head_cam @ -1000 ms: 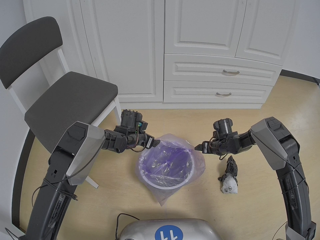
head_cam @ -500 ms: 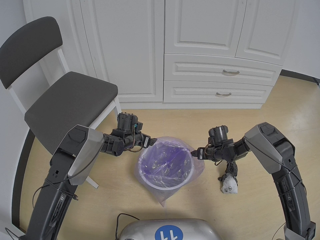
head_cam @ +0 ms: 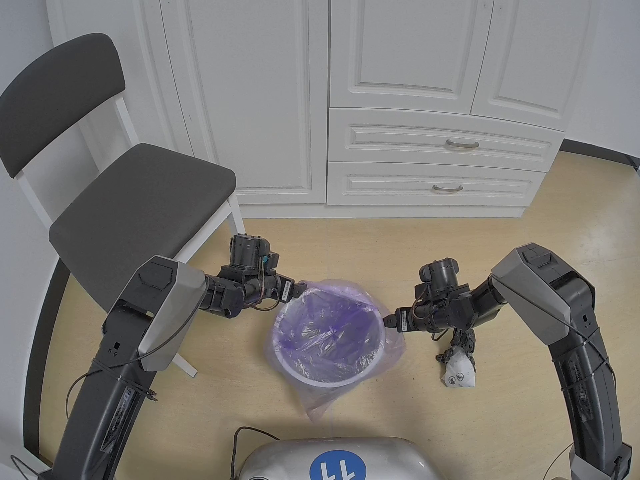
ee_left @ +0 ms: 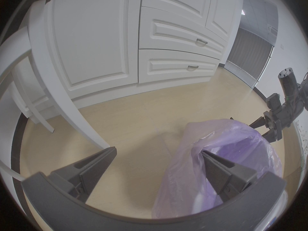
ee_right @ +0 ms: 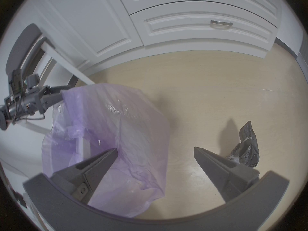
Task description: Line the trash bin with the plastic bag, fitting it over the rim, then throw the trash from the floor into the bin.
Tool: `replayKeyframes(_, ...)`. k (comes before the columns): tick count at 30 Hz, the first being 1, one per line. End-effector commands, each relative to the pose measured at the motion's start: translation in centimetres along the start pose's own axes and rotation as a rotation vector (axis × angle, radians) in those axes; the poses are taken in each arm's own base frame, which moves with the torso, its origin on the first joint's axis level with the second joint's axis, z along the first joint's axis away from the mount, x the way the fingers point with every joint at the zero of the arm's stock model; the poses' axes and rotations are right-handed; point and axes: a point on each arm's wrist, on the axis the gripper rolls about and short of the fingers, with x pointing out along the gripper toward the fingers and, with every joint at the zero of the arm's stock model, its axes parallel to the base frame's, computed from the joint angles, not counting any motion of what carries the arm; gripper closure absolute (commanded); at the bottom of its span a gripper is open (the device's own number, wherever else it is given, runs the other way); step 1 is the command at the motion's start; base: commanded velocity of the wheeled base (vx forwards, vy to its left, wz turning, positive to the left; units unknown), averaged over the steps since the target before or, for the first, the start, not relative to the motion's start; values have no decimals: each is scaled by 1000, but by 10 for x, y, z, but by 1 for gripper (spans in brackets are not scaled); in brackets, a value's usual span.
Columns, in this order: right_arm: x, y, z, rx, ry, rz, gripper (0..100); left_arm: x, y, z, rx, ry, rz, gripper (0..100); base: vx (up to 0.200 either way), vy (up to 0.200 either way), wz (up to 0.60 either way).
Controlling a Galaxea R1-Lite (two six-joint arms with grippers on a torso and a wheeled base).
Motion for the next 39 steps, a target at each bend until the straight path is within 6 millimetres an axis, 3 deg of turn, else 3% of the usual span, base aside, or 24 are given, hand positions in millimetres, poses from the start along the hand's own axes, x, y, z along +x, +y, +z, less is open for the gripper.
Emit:
replayKeyframes(1, -8, -3, -2, -21, 17, 13, 0, 3, 5, -8, -7, 20, 6, 0, 0, 0, 0)
replayKeyframes(17, -12, -21, 17, 7, -67, -2, 0, -6, 3, -4, -101, 94, -104, 0, 0, 0, 0)
replayKeyframes(18, -16, -19, 24, 15, -121, 8, 0, -15, 3, 14, -137, 58, -101, 0, 0, 0, 0)
replayKeyframes(21, -22, -17, 29, 31, -139, 12, 0, -30, 3, 42, -169, 4, -101, 0, 0, 0, 0)
replayKeyframes(28, -13, -20, 19, 29, -106, 4, 0, -49, -4, 49, -172, 30, -86, 0, 0, 0, 0)
replayKeyframes(33, -13, -20, 18, 30, -105, 4, 0, -50, -7, 37, -170, 109, -78, 0, 0, 0, 0)
replayKeyframes(34, -12, -20, 17, 30, -100, 3, 0, -43, -7, 24, -168, 177, -66, 0, 0, 0, 0)
replayKeyframes(37, -12, -19, 17, 29, -101, 4, 0, -25, -5, 13, -173, 203, -37, 0, 0, 0, 0)
replayKeyframes(39, -11, -20, 16, 29, -100, 4, 0, -14, -2, -9, -176, 249, -4, 0, 0, 0, 0)
